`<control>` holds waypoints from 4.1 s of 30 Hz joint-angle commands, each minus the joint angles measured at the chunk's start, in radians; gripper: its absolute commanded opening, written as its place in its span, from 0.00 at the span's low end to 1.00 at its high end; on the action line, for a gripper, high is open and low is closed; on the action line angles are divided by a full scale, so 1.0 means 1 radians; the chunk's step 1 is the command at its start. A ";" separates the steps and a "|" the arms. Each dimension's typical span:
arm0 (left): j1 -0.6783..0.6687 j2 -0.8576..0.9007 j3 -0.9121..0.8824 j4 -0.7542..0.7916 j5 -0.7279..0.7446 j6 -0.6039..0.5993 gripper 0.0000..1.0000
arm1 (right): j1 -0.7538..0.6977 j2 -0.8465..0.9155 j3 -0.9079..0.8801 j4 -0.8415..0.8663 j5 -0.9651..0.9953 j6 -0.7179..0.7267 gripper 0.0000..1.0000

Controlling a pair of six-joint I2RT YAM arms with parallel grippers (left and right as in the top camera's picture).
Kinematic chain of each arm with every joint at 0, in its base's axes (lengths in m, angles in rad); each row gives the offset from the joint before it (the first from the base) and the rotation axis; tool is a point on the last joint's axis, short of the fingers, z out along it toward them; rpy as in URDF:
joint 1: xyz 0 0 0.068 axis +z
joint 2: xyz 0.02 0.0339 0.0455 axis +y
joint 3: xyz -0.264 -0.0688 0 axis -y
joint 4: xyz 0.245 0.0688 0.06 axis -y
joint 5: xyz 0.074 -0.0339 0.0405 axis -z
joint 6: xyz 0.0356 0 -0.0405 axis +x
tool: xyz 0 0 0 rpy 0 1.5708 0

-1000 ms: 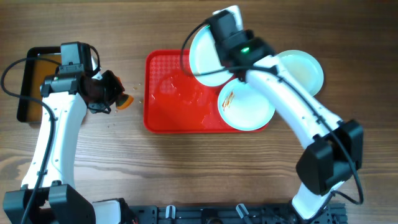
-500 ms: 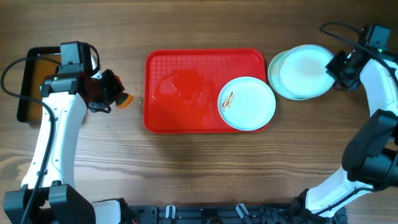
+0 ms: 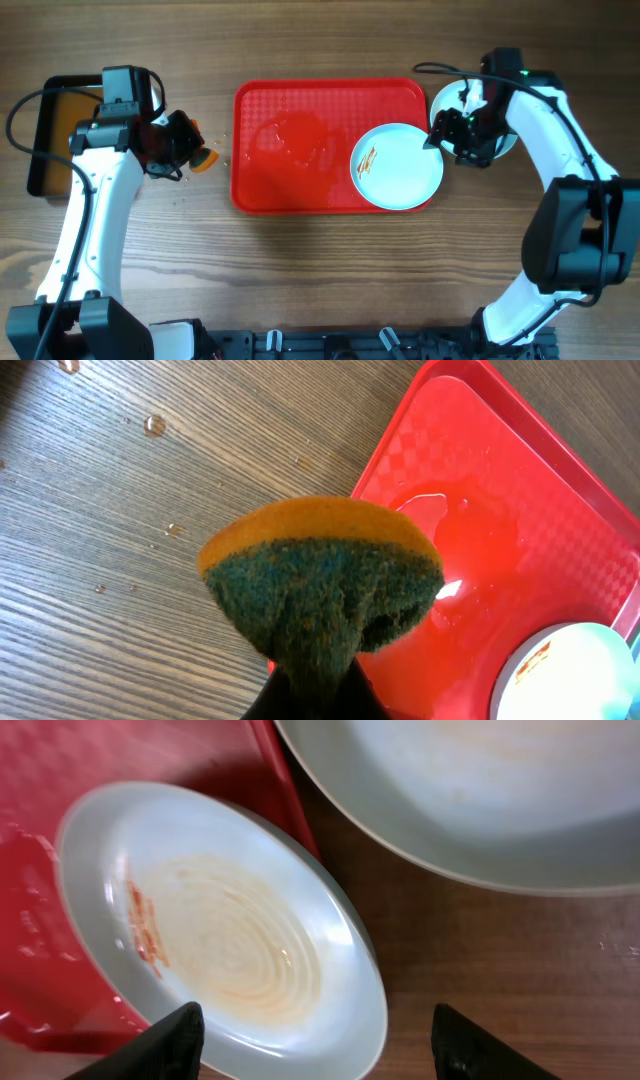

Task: Clean dirty plates on tray and stack at the side
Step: 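Lift the cleaned plate with the right gripper and stack it on the right plate, then pull the last plate to the tray center with the right gripper, then scrub the last plate with the sponge while the right gripper holds it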

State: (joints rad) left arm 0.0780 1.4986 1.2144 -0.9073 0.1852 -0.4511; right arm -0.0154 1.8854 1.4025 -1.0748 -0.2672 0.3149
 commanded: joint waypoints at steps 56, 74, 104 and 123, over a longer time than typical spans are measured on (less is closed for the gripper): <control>-0.389 0.255 -0.006 0.276 0.095 -0.006 0.04 | 0.363 0.080 -0.180 0.652 0.028 -0.184 0.52; -0.487 0.396 -0.006 0.436 0.026 -0.160 0.04 | 0.401 0.129 -0.197 0.566 0.050 0.194 0.04; -0.500 0.334 0.029 0.327 -0.115 -0.008 0.67 | 0.401 0.129 -0.200 0.568 0.054 0.201 0.04; -0.502 0.410 0.028 0.334 -0.381 -0.008 0.04 | 0.401 0.129 -0.200 0.566 0.054 0.196 0.04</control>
State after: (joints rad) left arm -0.4240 1.9057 1.2495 -0.5724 -0.1871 -0.4572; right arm 0.3939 1.9869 1.2255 -0.4976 -0.2756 0.5087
